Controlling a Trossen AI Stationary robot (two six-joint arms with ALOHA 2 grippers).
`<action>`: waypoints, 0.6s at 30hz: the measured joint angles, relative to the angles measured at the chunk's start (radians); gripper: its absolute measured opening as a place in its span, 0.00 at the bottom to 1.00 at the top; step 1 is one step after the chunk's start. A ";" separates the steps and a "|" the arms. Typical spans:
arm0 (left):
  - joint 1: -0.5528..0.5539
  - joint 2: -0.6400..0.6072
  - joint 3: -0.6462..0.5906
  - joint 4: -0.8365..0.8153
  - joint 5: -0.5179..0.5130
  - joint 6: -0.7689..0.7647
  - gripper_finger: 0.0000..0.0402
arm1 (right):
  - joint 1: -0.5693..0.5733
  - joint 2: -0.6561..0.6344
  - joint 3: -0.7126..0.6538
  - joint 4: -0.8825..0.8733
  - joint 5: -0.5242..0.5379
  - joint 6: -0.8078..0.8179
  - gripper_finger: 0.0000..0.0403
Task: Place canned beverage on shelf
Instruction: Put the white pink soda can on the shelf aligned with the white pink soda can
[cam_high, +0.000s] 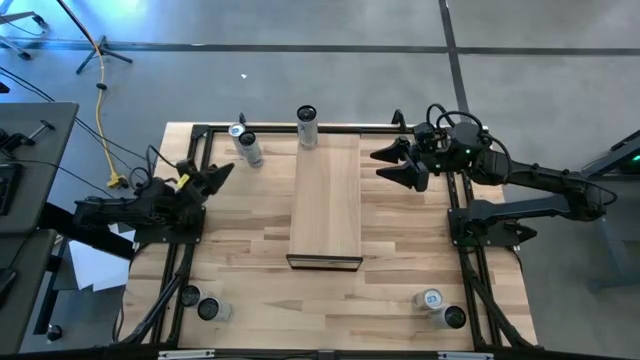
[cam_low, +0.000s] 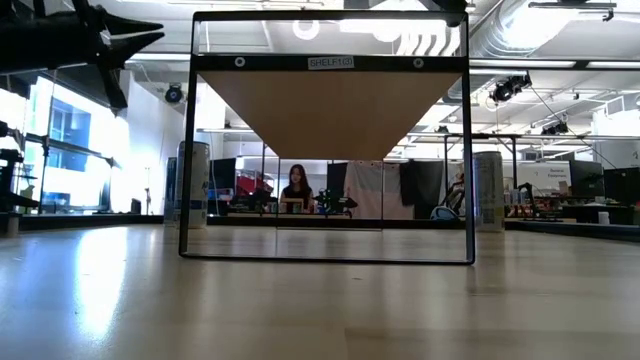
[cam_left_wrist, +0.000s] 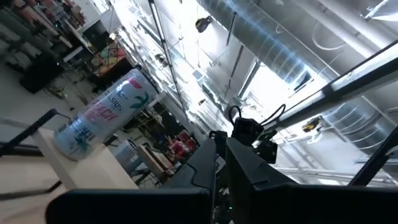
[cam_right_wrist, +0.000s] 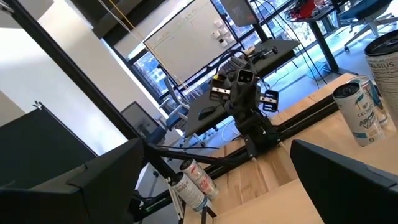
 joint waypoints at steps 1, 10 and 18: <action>0.000 0.000 0.000 -0.001 0.000 0.011 0.05 | 0.000 0.000 0.000 0.000 0.008 0.000 0.98; 0.000 0.002 0.058 0.011 0.086 0.002 0.27 | 0.000 0.000 0.000 0.000 0.224 0.051 0.98; 0.000 0.154 0.397 -0.026 0.243 0.243 0.53 | 0.000 0.000 0.000 0.000 0.289 0.136 0.98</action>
